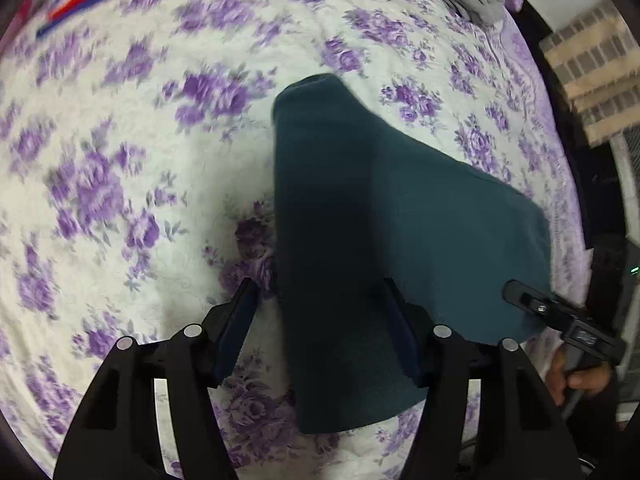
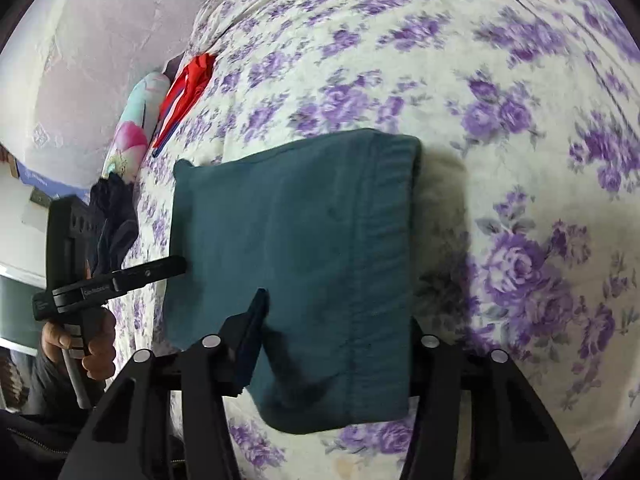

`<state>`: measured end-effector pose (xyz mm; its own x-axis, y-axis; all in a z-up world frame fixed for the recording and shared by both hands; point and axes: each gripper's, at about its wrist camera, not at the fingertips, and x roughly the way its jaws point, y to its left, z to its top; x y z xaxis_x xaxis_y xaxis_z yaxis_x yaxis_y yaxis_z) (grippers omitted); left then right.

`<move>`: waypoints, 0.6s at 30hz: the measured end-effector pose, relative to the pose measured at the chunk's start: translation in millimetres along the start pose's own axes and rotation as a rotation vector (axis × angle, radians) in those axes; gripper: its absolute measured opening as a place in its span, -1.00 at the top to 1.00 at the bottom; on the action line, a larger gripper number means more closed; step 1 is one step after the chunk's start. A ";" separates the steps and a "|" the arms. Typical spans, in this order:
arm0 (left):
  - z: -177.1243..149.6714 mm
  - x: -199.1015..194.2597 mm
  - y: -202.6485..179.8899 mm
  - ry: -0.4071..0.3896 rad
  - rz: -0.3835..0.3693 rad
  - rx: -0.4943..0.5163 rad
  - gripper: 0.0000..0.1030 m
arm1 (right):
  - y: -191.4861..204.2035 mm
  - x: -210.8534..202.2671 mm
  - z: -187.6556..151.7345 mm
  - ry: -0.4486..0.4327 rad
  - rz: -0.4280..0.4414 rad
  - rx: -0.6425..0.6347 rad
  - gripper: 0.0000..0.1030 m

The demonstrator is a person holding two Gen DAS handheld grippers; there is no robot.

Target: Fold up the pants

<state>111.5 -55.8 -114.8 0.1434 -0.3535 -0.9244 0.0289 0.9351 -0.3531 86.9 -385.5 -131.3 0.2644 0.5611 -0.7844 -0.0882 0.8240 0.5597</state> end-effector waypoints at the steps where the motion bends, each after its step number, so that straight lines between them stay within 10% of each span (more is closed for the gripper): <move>1: -1.4 -0.3 5.0 0.002 -0.018 -0.015 -0.18 | -4.0 0.6 -0.5 -0.008 0.021 0.016 -0.01; 8: 1.3 6.1 5.9 -0.004 -0.111 -0.056 -0.56 | 3.7 3.0 1.8 0.016 -0.015 -0.048 0.29; 12: 2.5 2.3 -11.4 0.004 -0.101 -0.028 -0.04 | 6.9 -6.6 4.9 0.026 0.008 -0.081 0.39; 18: 2.1 18.7 -17.8 0.015 -0.097 -0.005 -0.02 | 0.8 1.4 6.8 0.073 -0.001 -0.105 0.17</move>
<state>115.7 -79.0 -125.5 0.1253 -0.4428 -0.8878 0.0375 0.8964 -0.4418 93.7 -384.6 -130.2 0.1939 0.5617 -0.8043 -0.1889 0.8259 0.5313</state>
